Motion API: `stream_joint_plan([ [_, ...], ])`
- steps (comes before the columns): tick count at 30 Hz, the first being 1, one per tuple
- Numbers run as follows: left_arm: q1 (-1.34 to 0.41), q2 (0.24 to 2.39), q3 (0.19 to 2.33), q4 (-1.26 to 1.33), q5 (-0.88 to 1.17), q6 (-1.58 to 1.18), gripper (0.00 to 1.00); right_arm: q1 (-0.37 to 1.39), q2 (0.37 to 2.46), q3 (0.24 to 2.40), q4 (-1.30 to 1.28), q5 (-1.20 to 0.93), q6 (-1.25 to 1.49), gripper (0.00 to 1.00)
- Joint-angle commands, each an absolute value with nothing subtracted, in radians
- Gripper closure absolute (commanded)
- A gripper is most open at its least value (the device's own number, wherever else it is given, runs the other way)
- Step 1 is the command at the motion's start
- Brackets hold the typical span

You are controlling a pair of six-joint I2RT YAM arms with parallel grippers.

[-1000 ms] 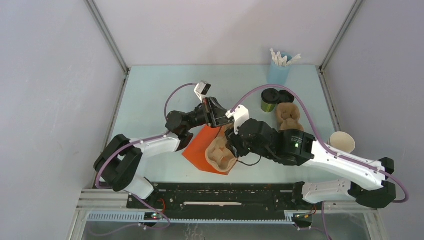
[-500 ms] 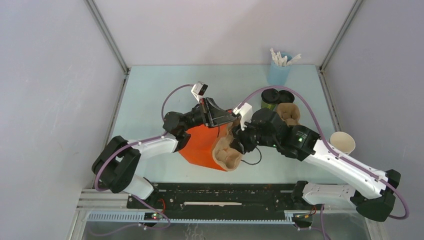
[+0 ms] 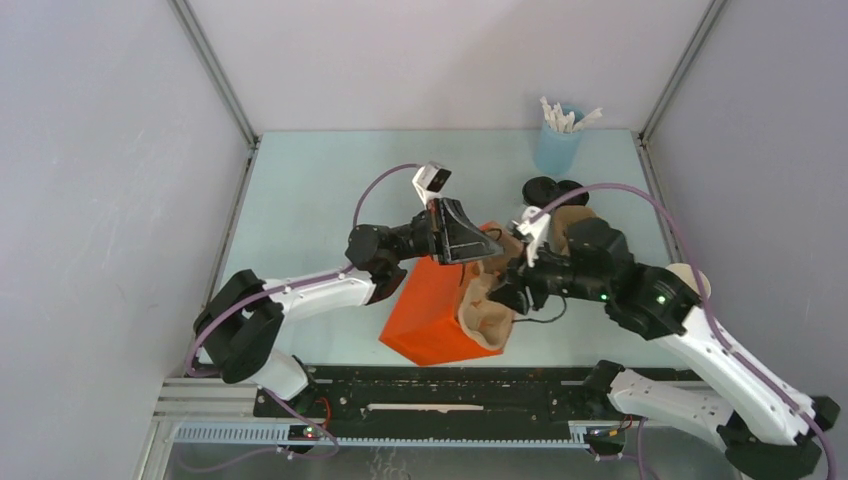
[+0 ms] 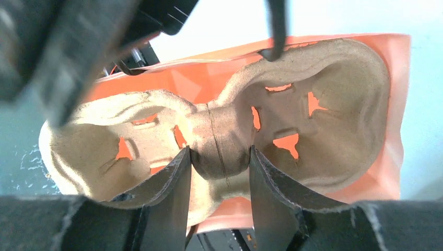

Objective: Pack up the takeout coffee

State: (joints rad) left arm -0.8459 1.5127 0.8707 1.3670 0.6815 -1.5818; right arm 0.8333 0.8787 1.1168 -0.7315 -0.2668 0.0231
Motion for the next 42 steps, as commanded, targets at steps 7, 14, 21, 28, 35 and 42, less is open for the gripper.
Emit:
stream_joint_plan([
  [7, -0.857, 1.542, 0.903, 1.418, 0.673, -1.601, 1.00, 0.711, 0.768, 1.106, -0.881, -0.457, -0.056, 0.65],
  [14, -0.767, 1.593, 0.860, 1.502, 0.743, -1.664, 1.00, 0.663, 0.860, 1.102, -0.838, -0.516, -0.046, 0.65],
  [21, -0.710, 1.600, 0.855, 1.505, 0.828, -1.671, 1.00, 0.664, 0.950, 1.149, -0.822, -0.413, 0.059, 0.65],
  [28, -0.707, 1.590, 0.849, 1.506, 0.849, -1.663, 1.00, 0.685, 0.997, 1.227, -0.872, -0.244, 0.104, 0.65],
  [35, -0.703, 1.596, 0.830, 1.505, 0.828, -1.666, 1.00, 0.800, 1.017, 1.242, -0.884, -0.015, 0.130, 0.65],
  [42, -0.698, 1.591, 0.827, 1.505, 0.820, -1.675, 1.00, 0.918, 1.079, 1.264, -0.926, 0.213, 0.146, 0.65],
])
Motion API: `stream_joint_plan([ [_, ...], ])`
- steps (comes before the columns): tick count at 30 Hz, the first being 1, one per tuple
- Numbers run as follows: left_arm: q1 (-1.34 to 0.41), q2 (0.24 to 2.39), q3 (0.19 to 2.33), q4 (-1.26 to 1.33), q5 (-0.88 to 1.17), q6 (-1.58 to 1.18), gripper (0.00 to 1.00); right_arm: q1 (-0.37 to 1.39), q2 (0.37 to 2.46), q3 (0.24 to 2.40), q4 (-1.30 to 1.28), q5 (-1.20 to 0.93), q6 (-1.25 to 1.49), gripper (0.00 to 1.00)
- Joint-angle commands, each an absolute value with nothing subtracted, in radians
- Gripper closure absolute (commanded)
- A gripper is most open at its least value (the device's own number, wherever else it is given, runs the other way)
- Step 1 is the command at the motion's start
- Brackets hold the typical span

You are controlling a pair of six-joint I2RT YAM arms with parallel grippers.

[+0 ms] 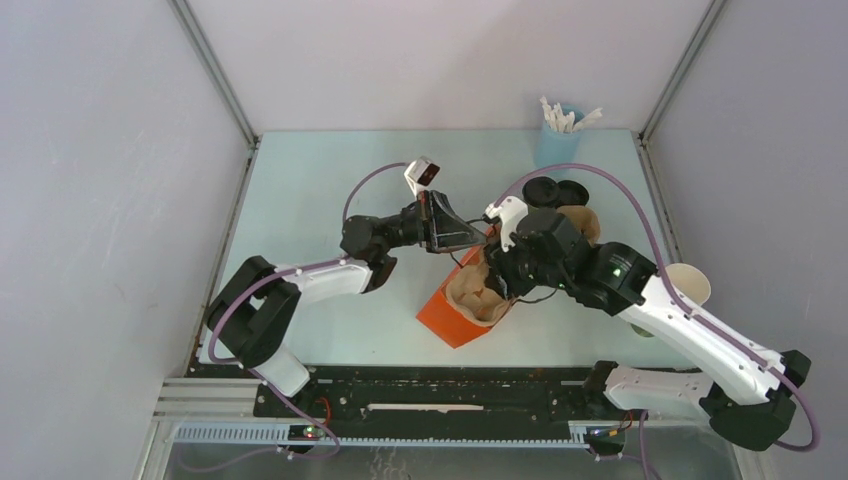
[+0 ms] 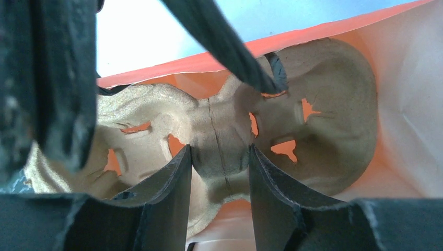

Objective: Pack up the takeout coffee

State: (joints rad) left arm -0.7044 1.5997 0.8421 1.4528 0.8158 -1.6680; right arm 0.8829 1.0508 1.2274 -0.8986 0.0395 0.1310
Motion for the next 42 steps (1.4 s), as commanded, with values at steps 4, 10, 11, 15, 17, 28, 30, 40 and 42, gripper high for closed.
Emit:
stream_joint_plan([
  [4, -0.695, 1.585, 0.823, 1.505, 0.815, -1.675, 1.00, 0.941, 1.100, 1.273, -0.950, 0.270, 0.160, 0.65],
  [10, -0.696, 1.586, 0.816, 1.505, 0.808, -1.676, 1.00, 0.891, 1.038, 1.271, -0.931, 0.236, 0.216, 0.65],
  [11, -0.696, 1.587, 0.816, 1.505, 0.808, -1.675, 1.00, 0.891, 1.026, 1.267, -0.923, 0.234, 0.218, 0.65],
  [15, -0.696, 1.588, 0.812, 1.505, 0.808, -1.675, 1.00, 0.857, 1.004, 1.261, -0.914, 0.209, 0.222, 0.65],
  [17, -0.696, 1.588, 0.810, 1.505, 0.811, -1.674, 1.00, 0.854, 1.001, 1.261, -0.913, 0.207, 0.232, 0.65],
  [28, -0.698, 1.585, 0.820, 1.505, 0.808, -1.682, 1.00, 0.963, 1.060, 1.249, -0.902, 0.445, 0.211, 0.66],
  [30, -0.697, 1.585, 0.821, 1.505, 0.807, -1.684, 1.00, 0.972, 1.067, 1.249, -0.895, 0.470, 0.216, 0.66],
  [40, -0.698, 1.588, 0.818, 1.505, 0.808, -1.682, 1.00, 0.946, 1.064, 1.239, -0.900, 0.427, 0.279, 0.67],
  [42, -0.697, 1.589, 0.813, 1.503, 0.804, -1.683, 1.00, 0.921, 1.041, 1.224, -0.893, 0.395, 0.299, 0.67],
])
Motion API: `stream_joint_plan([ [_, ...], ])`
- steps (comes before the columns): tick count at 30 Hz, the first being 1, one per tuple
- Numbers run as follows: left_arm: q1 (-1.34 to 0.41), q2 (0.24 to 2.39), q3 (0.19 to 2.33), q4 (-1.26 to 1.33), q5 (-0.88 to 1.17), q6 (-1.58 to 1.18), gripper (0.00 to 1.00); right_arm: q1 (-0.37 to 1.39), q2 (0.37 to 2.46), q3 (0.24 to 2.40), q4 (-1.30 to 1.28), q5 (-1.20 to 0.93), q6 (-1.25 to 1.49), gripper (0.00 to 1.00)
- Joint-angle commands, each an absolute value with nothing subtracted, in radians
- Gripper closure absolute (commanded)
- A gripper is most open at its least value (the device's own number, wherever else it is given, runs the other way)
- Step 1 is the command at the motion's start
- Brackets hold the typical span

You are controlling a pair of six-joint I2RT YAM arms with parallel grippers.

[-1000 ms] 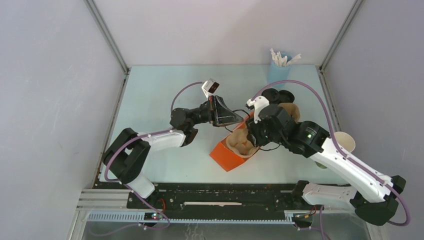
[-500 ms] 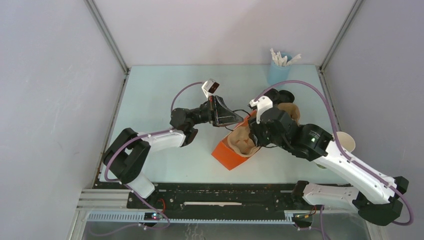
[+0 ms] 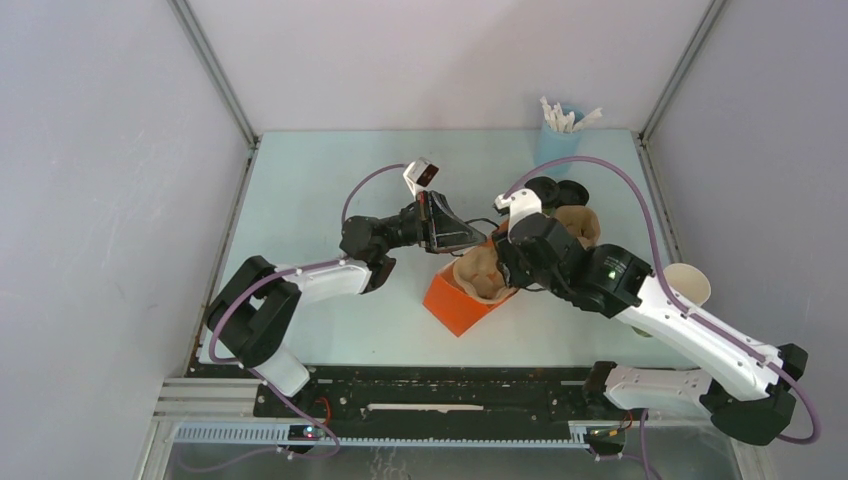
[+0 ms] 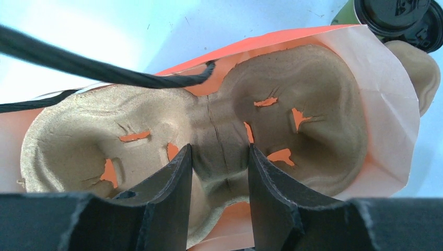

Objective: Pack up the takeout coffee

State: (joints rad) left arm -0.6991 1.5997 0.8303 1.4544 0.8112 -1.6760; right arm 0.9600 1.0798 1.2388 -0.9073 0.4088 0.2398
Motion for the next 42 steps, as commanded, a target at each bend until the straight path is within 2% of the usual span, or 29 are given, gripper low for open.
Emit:
stream_joint_plan([
  [1, -0.696, 1.585, 0.806, 1.498, 0.798, -1.680, 1.00, 0.907, 1.030, 1.212, -0.888, 0.364, 0.308, 0.67],
  [4, -0.689, 1.563, 0.791, 1.432, 0.780, -1.642, 1.00, 0.870, 0.999, 1.187, -0.872, 0.308, 0.325, 0.67],
  [6, -0.673, 1.522, 0.774, 1.323, 0.759, -1.573, 0.96, 0.862, 0.989, 1.180, -0.868, 0.304, 0.336, 0.67],
  [9, -0.637, 1.412, 0.772, 0.992, 0.725, -1.378, 0.80, 0.862, 0.994, 1.180, -0.858, 0.316, 0.346, 0.68],
  [11, -0.617, 1.331, 0.805, 0.683, 0.675, -1.196, 0.63, 0.862, 1.002, 1.181, -0.849, 0.318, 0.353, 0.68],
  [12, -0.609, 1.292, 0.829, 0.510, 0.622, -1.110, 0.49, 0.861, 1.008, 1.181, -0.844, 0.318, 0.356, 0.69],
  [13, -0.603, 1.259, 0.854, 0.363, 0.573, -1.018, 0.41, 0.861, 1.014, 1.184, -0.840, 0.314, 0.360, 0.69],
  [15, -0.598, 1.193, 0.901, 0.067, 0.462, -0.874, 0.30, 0.862, 1.034, 1.199, -0.847, 0.313, 0.360, 0.70],
  [18, -0.600, 1.110, 0.937, -0.169, 0.304, -0.769, 0.14, 0.864, 1.049, 1.204, -0.860, 0.337, 0.359, 0.70],
  [19, -0.608, 1.087, 0.951, -0.236, 0.253, -0.752, 0.11, 0.866, 1.052, 1.205, -0.860, 0.341, 0.357, 0.70],
  [22, -0.707, 1.022, 1.001, -0.425, 0.023, -0.707, 0.11, 0.870, 1.048, 1.204, -0.866, 0.356, 0.352, 0.70],
  [24, -0.798, 0.996, 1.018, -0.485, -0.139, -0.735, 0.16, 0.875, 1.044, 1.207, -0.871, 0.376, 0.350, 0.70],
  [26, -0.873, 0.963, 1.008, -0.507, -0.224, -0.796, 0.24, 0.882, 1.043, 1.206, -0.875, 0.407, 0.346, 0.69],
  [28, -0.935, 0.939, 0.990, -0.504, -0.307, -0.841, 0.24, 0.905, 1.046, 1.205, -0.873, 0.437, 0.326, 0.69],
  [31, -0.978, 0.941, 0.985, -0.490, -0.332, -0.853, 0.15, 0.968, 1.057, 1.199, -0.844, 0.525, 0.276, 0.69],
  [35, -0.979, 0.973, 1.019, -0.480, -0.314, -0.811, 0.14, 1.004, 1.069, 1.153, -0.752, 0.591, 0.190, 0.68],
  [38, -0.976, 0.987, 1.048, -0.470, -0.302, -0.781, 0.14, 1.021, 1.077, 1.133, -0.710, 0.602, 0.153, 0.68],
  [42, -0.931, 0.990, 1.051, -0.457, -0.244, -0.779, 0.22, 1.064, 1.062, 1.072, -0.611, 0.634, 0.066, 0.68],
])
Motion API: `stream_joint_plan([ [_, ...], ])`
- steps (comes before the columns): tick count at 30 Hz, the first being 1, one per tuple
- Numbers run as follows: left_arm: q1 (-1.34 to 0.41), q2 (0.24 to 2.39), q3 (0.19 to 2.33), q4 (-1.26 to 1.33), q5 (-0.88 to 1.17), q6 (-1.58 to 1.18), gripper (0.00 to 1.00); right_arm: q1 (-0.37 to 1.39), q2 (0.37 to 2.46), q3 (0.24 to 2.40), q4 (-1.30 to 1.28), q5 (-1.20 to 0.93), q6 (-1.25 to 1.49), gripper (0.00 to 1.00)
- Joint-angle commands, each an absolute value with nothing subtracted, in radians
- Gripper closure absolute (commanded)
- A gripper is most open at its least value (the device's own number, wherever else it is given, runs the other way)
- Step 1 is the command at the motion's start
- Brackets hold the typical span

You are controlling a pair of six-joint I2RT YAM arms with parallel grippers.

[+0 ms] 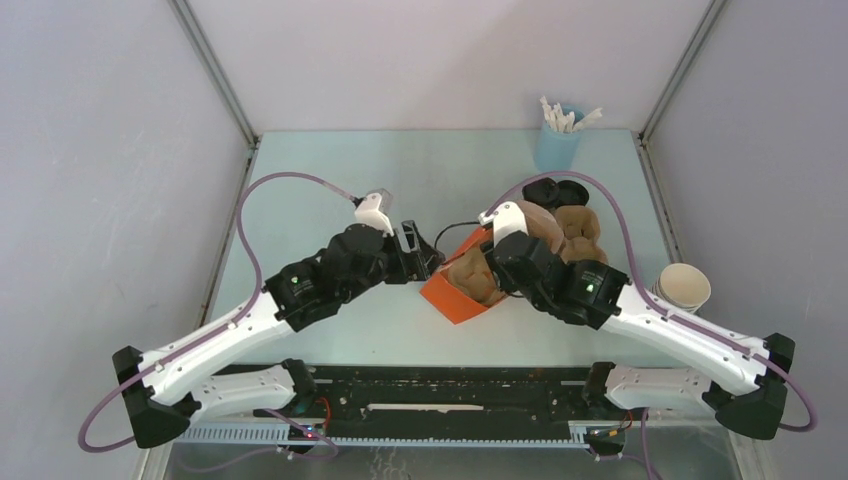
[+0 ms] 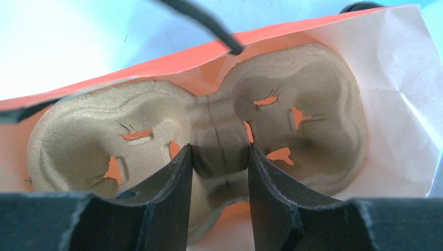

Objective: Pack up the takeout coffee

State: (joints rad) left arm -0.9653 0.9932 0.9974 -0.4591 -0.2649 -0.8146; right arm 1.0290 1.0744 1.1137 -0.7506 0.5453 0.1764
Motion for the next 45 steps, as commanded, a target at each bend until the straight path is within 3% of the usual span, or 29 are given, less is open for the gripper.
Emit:
stream_joint_plan([
  [1, -0.923, 0.986, 1.046, -0.449, -0.229, -0.779, 0.25, 1.065, 1.059, 1.054, -0.582, 0.631, 0.049, 0.67],
  [13, -0.891, 0.985, 0.985, -0.405, -0.157, -0.780, 0.39, 1.031, 1.037, 0.945, -0.384, 0.478, 0.003, 0.66],
  [29, -0.873, 0.983, 0.964, -0.386, -0.134, -0.773, 0.42, 0.916, 1.010, 0.902, -0.336, 0.236, -0.074, 0.63],
  [37, -0.871, 0.977, 0.955, -0.383, -0.135, -0.774, 0.42, 0.916, 1.034, 0.902, -0.330, 0.236, -0.056, 0.43],
  [41, -0.867, 0.974, 0.956, -0.383, -0.131, -0.770, 0.42, 0.919, 1.035, 0.916, -0.350, 0.253, -0.040, 0.28],
  [45, -0.866, 0.961, 0.954, -0.385, -0.137, -0.764, 0.42, 0.944, 1.034, 0.994, -0.455, 0.302, -0.005, 0.21],
])
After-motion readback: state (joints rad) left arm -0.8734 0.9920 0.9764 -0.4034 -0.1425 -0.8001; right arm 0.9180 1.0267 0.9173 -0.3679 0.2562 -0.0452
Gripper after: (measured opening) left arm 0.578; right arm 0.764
